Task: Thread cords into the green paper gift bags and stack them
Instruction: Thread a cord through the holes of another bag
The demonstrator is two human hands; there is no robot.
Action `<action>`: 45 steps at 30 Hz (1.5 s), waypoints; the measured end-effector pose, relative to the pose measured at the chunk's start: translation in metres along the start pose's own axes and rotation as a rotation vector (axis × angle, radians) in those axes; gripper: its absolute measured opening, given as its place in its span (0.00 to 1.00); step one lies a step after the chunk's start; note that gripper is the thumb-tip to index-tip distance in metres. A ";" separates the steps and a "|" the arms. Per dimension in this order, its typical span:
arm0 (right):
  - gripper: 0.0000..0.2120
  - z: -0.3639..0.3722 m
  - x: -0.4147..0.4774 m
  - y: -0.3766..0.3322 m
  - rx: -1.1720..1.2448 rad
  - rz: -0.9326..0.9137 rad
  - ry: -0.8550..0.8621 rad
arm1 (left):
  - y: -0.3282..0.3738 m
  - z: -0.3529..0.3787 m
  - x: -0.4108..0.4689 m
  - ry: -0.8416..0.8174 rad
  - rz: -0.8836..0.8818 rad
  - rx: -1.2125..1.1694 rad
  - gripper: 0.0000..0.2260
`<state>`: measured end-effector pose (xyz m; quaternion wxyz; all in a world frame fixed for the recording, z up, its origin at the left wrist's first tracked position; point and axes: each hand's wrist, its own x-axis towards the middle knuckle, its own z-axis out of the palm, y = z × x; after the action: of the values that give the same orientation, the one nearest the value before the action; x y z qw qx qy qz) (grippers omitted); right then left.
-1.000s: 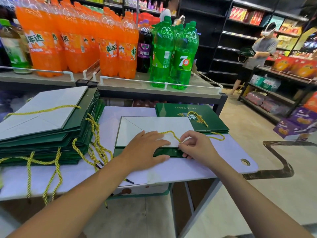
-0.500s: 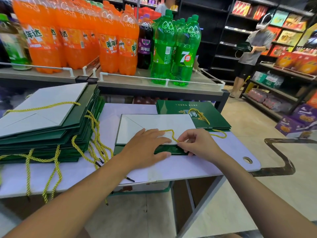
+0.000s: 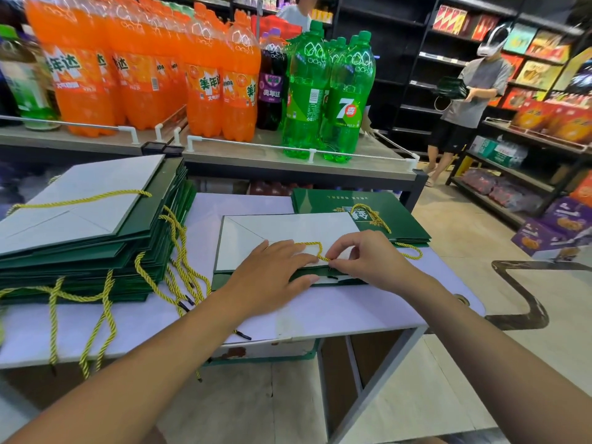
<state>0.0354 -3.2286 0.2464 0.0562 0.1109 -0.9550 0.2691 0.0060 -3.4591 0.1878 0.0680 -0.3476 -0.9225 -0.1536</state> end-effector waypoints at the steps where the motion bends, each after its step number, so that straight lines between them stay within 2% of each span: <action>1: 0.11 0.000 0.000 0.000 -0.008 -0.032 -0.015 | 0.000 0.000 0.000 0.001 -0.001 0.004 0.23; 3: 0.17 -0.001 0.001 -0.002 -0.053 -0.080 -0.042 | 0.001 0.000 0.000 -0.006 -0.009 -0.001 0.23; 5: 0.18 -0.004 0.003 -0.004 -0.148 -0.129 -0.049 | 0.000 0.001 0.001 -0.011 -0.019 -0.014 0.22; 11: 0.14 -0.006 0.005 -0.008 -0.263 -0.201 -0.054 | -0.001 0.003 0.002 -0.003 -0.029 -0.027 0.21; 17: 0.11 -0.009 0.007 -0.009 -0.219 -0.163 -0.057 | 0.001 0.002 0.001 0.000 -0.032 -0.030 0.20; 25: 0.11 -0.009 0.011 -0.014 -0.039 -0.074 -0.099 | 0.002 0.002 0.000 0.026 -0.018 -0.001 0.20; 31: 0.08 -0.011 0.020 -0.020 -0.017 0.025 -0.235 | 0.003 0.001 0.000 0.005 -0.010 0.049 0.20; 34: 0.09 -0.011 0.024 -0.023 0.024 0.044 -0.303 | 0.004 -0.001 0.000 0.057 0.026 0.124 0.19; 38: 0.09 -0.013 0.022 -0.024 0.105 0.118 -0.262 | 0.004 0.001 0.000 0.186 0.102 0.257 0.19; 43: 0.11 -0.018 0.011 -0.024 -0.095 0.007 -0.224 | 0.003 0.004 0.002 0.172 0.050 0.149 0.18; 45: 0.12 -0.017 0.003 -0.022 -0.106 -0.021 -0.115 | 0.002 0.005 0.002 0.190 0.026 0.080 0.17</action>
<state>0.0383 -3.2384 0.2718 0.0098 0.1332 -0.9683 0.2110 0.0055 -3.4548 0.1842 0.1711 -0.3403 -0.9127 -0.1479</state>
